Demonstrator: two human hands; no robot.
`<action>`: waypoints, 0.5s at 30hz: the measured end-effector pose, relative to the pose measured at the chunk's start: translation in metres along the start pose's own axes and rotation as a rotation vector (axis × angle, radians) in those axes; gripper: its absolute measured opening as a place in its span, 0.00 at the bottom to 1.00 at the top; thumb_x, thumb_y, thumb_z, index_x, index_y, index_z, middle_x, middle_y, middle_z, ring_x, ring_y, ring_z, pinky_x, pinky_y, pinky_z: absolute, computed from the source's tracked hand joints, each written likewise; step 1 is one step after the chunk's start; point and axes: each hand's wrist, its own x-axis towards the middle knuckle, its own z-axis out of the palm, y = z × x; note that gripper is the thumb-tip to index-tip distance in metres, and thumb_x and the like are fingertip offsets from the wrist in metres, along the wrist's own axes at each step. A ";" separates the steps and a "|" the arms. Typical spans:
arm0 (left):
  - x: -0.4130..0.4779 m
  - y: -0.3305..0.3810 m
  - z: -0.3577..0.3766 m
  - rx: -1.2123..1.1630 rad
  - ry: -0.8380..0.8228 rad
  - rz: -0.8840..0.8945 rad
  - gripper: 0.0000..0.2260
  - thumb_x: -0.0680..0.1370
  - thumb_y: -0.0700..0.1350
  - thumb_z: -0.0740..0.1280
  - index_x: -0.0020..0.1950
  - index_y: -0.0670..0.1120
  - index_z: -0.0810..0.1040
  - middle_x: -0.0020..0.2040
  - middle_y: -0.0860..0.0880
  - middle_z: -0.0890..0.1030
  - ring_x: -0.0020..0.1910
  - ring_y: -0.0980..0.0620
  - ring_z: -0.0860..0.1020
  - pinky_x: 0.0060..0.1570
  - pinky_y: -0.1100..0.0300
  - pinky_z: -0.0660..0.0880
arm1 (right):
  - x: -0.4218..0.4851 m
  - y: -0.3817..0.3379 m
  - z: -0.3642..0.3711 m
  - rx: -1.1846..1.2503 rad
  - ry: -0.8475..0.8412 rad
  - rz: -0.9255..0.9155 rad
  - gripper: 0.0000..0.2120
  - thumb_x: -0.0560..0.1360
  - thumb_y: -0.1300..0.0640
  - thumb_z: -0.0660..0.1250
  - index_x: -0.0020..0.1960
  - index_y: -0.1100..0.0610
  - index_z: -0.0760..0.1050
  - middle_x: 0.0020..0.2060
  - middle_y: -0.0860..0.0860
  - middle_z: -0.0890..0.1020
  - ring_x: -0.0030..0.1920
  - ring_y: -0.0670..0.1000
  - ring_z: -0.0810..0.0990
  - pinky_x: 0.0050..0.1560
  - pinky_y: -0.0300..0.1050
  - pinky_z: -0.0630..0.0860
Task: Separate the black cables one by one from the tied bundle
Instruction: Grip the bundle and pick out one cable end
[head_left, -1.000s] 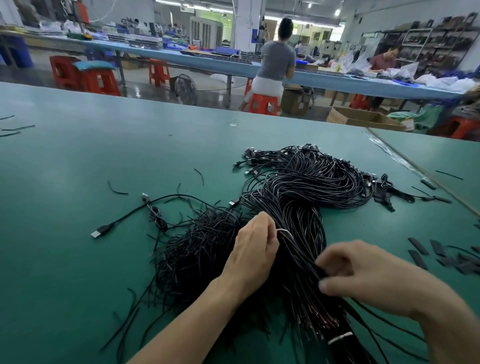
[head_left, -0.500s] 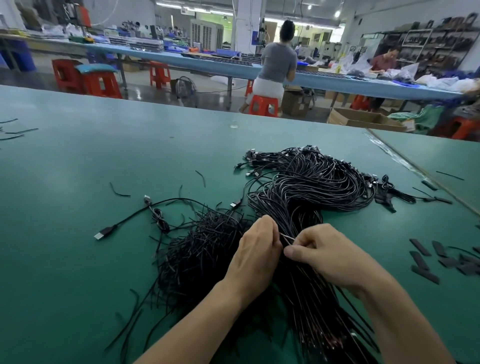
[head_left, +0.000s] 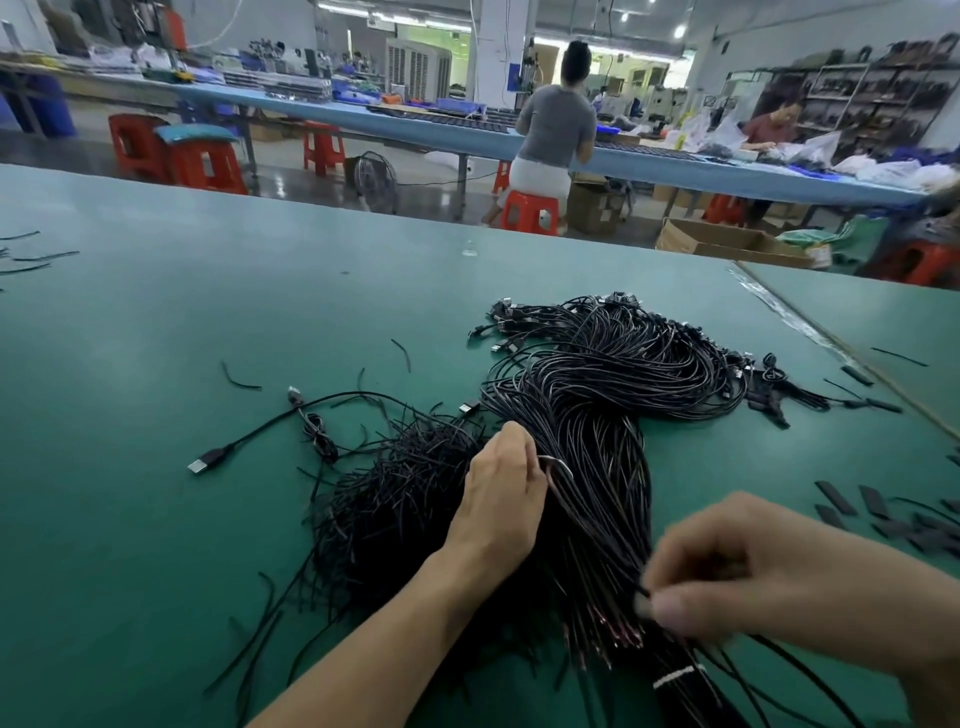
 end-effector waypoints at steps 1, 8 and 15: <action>-0.001 0.000 0.000 0.007 0.001 0.033 0.13 0.80 0.39 0.59 0.39 0.54 0.62 0.38 0.53 0.70 0.35 0.56 0.66 0.34 0.62 0.65 | 0.009 0.001 0.002 -0.120 0.093 0.095 0.17 0.65 0.36 0.73 0.46 0.46 0.84 0.36 0.44 0.85 0.37 0.41 0.81 0.42 0.38 0.78; 0.001 -0.005 0.001 -0.012 0.013 0.116 0.12 0.81 0.38 0.61 0.40 0.51 0.64 0.39 0.52 0.74 0.38 0.53 0.70 0.37 0.59 0.69 | 0.097 0.006 0.018 -0.104 0.608 0.397 0.22 0.78 0.42 0.57 0.47 0.59 0.79 0.46 0.58 0.84 0.47 0.61 0.83 0.53 0.57 0.80; -0.002 -0.001 -0.001 -0.046 -0.031 0.109 0.17 0.81 0.39 0.60 0.39 0.57 0.61 0.41 0.51 0.76 0.39 0.53 0.71 0.39 0.56 0.70 | 0.111 0.003 0.022 -0.437 0.469 0.450 0.15 0.78 0.46 0.62 0.37 0.53 0.66 0.43 0.55 0.76 0.49 0.60 0.77 0.48 0.49 0.76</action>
